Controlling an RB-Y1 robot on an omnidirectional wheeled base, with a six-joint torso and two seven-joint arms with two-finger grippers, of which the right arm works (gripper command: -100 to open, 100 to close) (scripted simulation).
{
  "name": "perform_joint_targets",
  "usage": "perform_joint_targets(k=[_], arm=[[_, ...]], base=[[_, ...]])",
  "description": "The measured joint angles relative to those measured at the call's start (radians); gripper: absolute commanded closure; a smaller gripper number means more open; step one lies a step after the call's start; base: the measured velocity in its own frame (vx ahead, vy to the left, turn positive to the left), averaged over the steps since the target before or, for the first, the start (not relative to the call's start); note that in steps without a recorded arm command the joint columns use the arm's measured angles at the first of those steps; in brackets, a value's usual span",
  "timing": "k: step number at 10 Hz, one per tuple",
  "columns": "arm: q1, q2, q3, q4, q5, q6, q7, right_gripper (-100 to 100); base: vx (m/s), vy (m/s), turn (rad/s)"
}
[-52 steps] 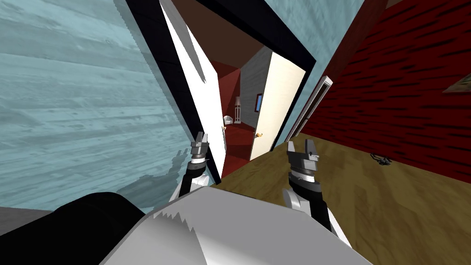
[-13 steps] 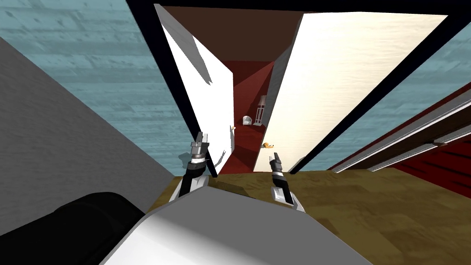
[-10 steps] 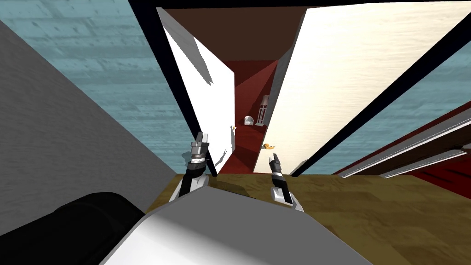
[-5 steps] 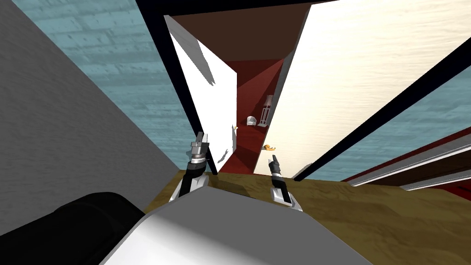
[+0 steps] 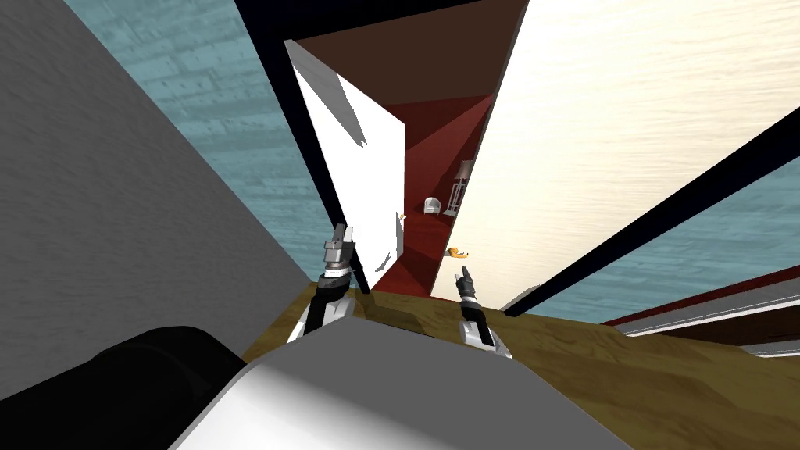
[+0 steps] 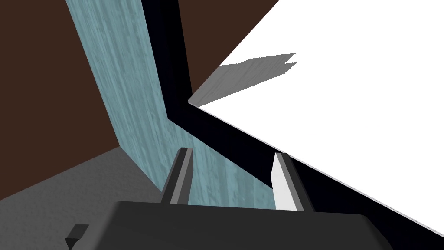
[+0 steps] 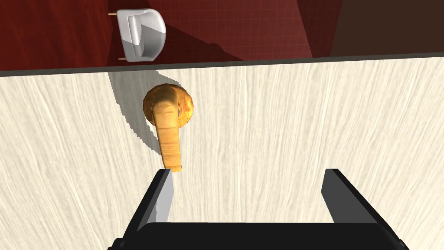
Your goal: Push the door open
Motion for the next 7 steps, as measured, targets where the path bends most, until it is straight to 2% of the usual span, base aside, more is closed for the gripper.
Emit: perform_joint_targets(k=[1, 3, 5, 7], arm=[[-0.019, -0.001, -0.001, 0.045, -0.003, -0.012, 0.0, -100], [-0.031, -0.003, 0.0, 0.088, -0.009, -0.008, 0.001, -100], [-0.044, -0.006, 0.0, 0.128, -0.014, -0.01, -0.001, -100], [-0.05, -0.01, 0.001, 0.15, -0.017, -0.009, -0.003, -100]], base=[[0.001, -0.167, 0.183], [-0.022, -0.16, 0.128], [-0.026, -0.102, 0.093], [-0.012, -0.052, 0.034]])
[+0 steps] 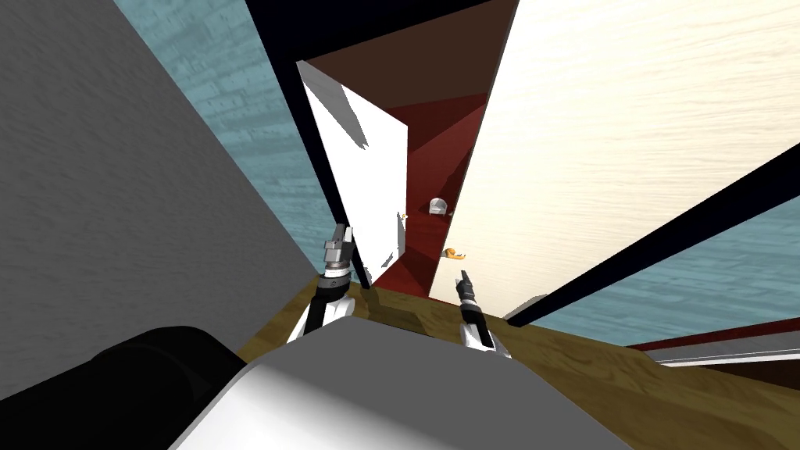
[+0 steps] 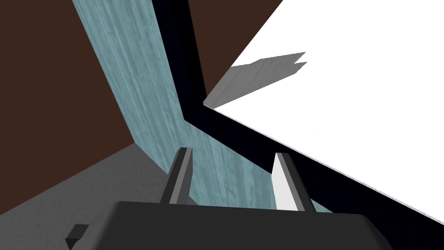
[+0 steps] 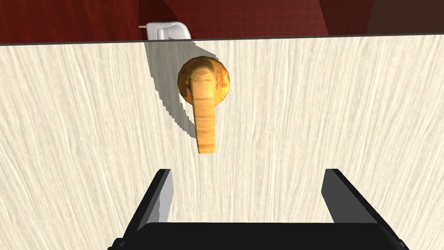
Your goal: Push the door open
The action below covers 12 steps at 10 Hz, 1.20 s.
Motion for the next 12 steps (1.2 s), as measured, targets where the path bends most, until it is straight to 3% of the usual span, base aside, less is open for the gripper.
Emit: perform_joint_targets(k=[7, 12], arm=[[-0.051, -0.004, -0.001, 0.13, -0.011, -0.026, -0.001, -100], [-0.052, -0.001, -0.007, 0.139, -0.013, -0.032, 0.003, -100]], base=[[-0.022, -0.074, 0.068], [0.169, -0.023, 0.023]])
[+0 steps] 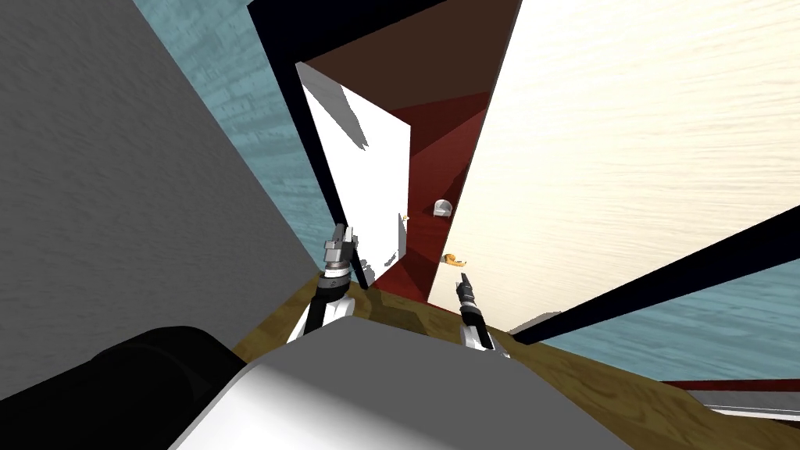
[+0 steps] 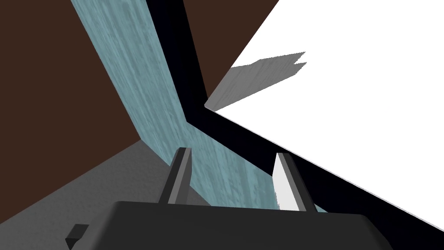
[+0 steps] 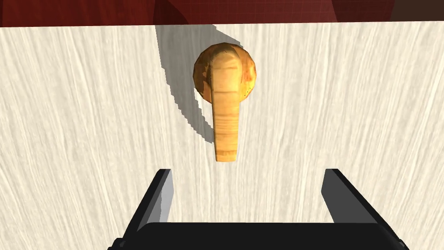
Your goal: Push the door open
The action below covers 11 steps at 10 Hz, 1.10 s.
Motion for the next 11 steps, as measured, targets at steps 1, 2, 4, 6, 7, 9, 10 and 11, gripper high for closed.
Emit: perform_joint_targets(k=[1, 2, 4, 6, 7, 9, 10, 11], arm=[[0.0, 0.001, -0.002, 0.003, -0.001, -0.002, 0.001, -100], [-0.001, 0.003, -0.004, 0.006, -0.002, -0.004, 0.003, -100], [-0.001, 0.005, -0.009, 0.011, -0.003, -0.009, 0.006, -100], [-0.002, 0.006, -0.013, 0.016, -0.005, -0.013, 0.008, -100], [-0.002, 0.007, -0.014, 0.017, -0.005, -0.015, 0.01, -100], [-0.002, 0.007, -0.015, 0.017, -0.005, -0.015, 0.01, 100], [-0.004, 0.005, -0.015, 0.016, -0.005, -0.015, 0.009, 100], [-0.003, 0.006, -0.015, 0.017, -0.005, -0.014, 0.01, 100]], base=[[0.2, -0.018, 0.034], [0.195, -0.047, 0.03], [0.194, -0.054, 0.03], [0.178, -0.025, 0.014], [0.09, -0.014, 0.007], [-0.023, 0.002, -0.002], [-0.025, 0.001, 0.004], [-0.016, 0.003, -0.004]])
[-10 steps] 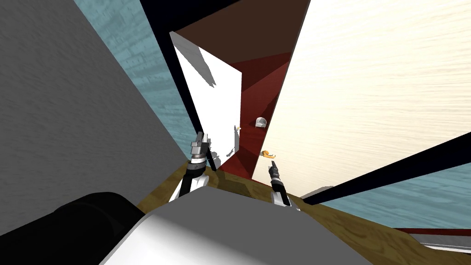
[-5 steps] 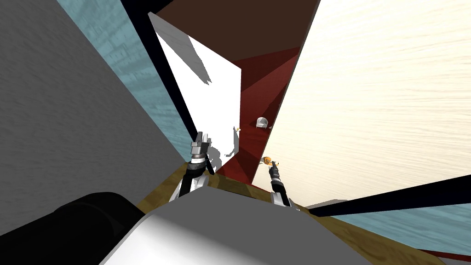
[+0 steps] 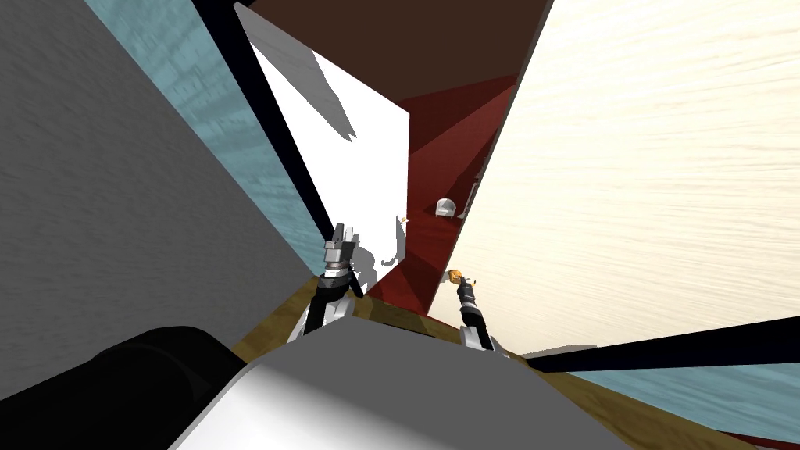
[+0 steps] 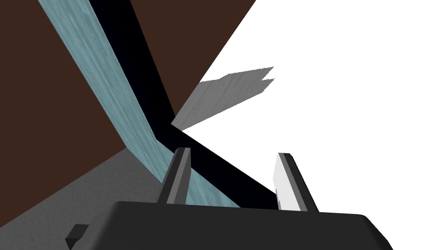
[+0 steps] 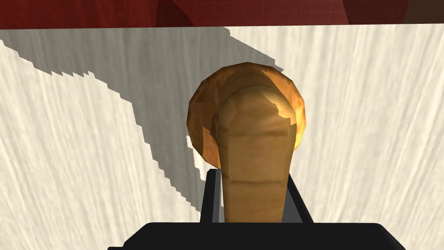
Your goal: Push the door open
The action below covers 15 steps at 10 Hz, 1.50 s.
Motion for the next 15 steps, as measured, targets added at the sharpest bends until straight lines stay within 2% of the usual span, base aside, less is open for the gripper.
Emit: perform_joint_targets(k=[3, 4, 6, 7, 8, 9, 10, 11, 13, 14, 15], arm=[[0.003, 0.001, 0.0, 0.002, 0.0, 0.002, 0.0, 100], [0.004, 0.006, -0.009, 0.01, -0.001, 0.001, 0.006, 100], [0.018, 0.018, -0.037, -0.014, -0.005, 0.018, 0.029, 100], [0.009, 0.025, -0.055, -0.013, -0.008, 0.021, 0.043, 100], [0.0, 0.031, -0.074, -0.003, -0.011, 0.01, 0.057, 100], [0.004, 0.032, -0.087, -0.018, -0.012, 0.012, 0.064, 100], [-0.015, 0.031, -0.1, 0.006, -0.015, 0.002, 0.069, 100], [-0.005, 0.041, -0.119, -0.02, -0.018, 0.014, 0.084, 100], [-0.017, 0.045, -0.143, 0.001, -0.022, 0.008, 0.097, 100], [-0.035, 0.048, -0.161, 0.038, -0.026, -0.01, 0.106, 100], [-0.033, 0.05, -0.168, 0.037, -0.026, -0.018, 0.111, 100]], base=[[0.03, 0.003, -0.003], [0.184, 0.021, -0.009], [0.194, -0.012, -0.001], [0.195, -0.028, 0.012], [0.17, -0.008, 0.021], [0.127, 0.002, -0.01], [0.129, -0.003, -0.016], [0.101, -0.003, 0.002], [0.115, -0.006, -0.001], [0.08, 0.003, -0.012], [0.085, -0.015, -0.001]])
